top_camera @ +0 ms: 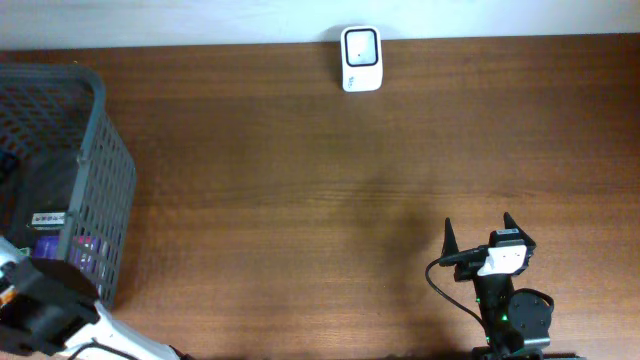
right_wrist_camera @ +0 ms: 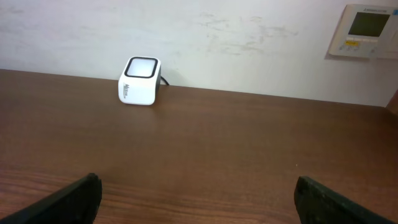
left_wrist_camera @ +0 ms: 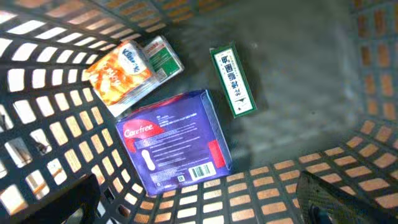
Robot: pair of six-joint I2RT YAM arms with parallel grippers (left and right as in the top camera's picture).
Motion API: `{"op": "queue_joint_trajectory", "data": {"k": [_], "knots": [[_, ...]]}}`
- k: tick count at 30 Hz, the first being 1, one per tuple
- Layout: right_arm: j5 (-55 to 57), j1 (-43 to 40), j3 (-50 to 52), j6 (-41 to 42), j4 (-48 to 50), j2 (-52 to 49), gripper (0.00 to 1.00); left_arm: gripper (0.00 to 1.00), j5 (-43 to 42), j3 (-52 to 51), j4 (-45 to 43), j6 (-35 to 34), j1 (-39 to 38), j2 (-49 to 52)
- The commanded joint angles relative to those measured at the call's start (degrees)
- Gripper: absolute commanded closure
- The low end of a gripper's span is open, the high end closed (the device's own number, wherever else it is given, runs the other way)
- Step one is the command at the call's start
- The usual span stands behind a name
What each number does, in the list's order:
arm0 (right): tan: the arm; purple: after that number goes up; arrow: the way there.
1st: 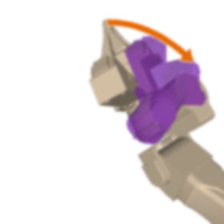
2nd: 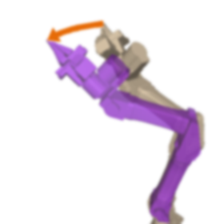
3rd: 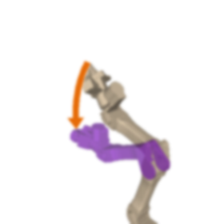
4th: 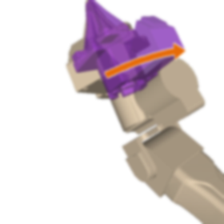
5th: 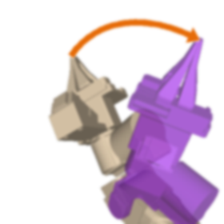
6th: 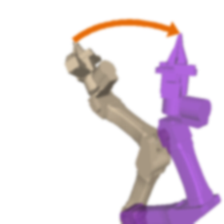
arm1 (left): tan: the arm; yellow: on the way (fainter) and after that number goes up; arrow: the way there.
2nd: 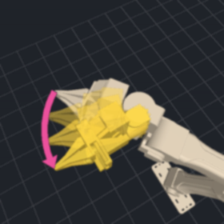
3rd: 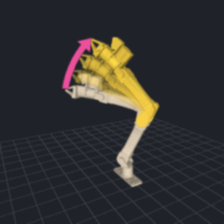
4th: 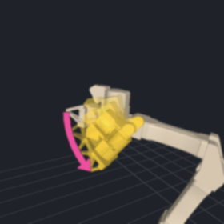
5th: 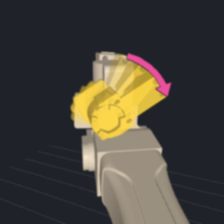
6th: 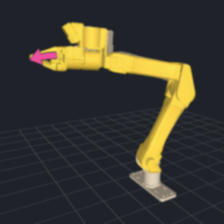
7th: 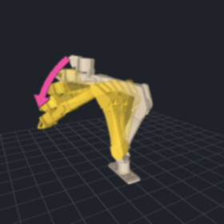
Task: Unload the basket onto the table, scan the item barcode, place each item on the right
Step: 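Reach the left gripper into the basket and grasp the purple pad pack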
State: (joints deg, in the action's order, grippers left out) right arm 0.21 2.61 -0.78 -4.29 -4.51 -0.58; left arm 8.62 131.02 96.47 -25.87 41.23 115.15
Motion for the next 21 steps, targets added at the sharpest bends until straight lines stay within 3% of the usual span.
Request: {"op": "queue_joint_trajectory", "data": {"k": [1,5,17,19,21], "knots": [[0.5,0.4,0.5,0.7,-0.2,0.4,0.02,0.01,-0.6,-1.0,0.3,1.5,0.2,1.1],[0.5,0.4,0.5,0.7,-0.2,0.4,0.01,0.01,-0.7,-10.2,0.0,-0.1,0.1,1.1],[0.5,0.4,0.5,0.7,-0.2,0.4,0.02,0.00,-2.9,-40.9,-23.2,-0.2,-0.7,1.1],[0.5,0.4,0.5,0.7,-0.2,0.4,0.02,0.16,-2.9,-42.3,-26.3,-0.2,-0.7,1.2],[0.5,0.4,0.5,0.7,-0.2,0.4,0.02,0.44,-2.9,-42.3,-27.2,-0.2,-0.7,1.2]]}}
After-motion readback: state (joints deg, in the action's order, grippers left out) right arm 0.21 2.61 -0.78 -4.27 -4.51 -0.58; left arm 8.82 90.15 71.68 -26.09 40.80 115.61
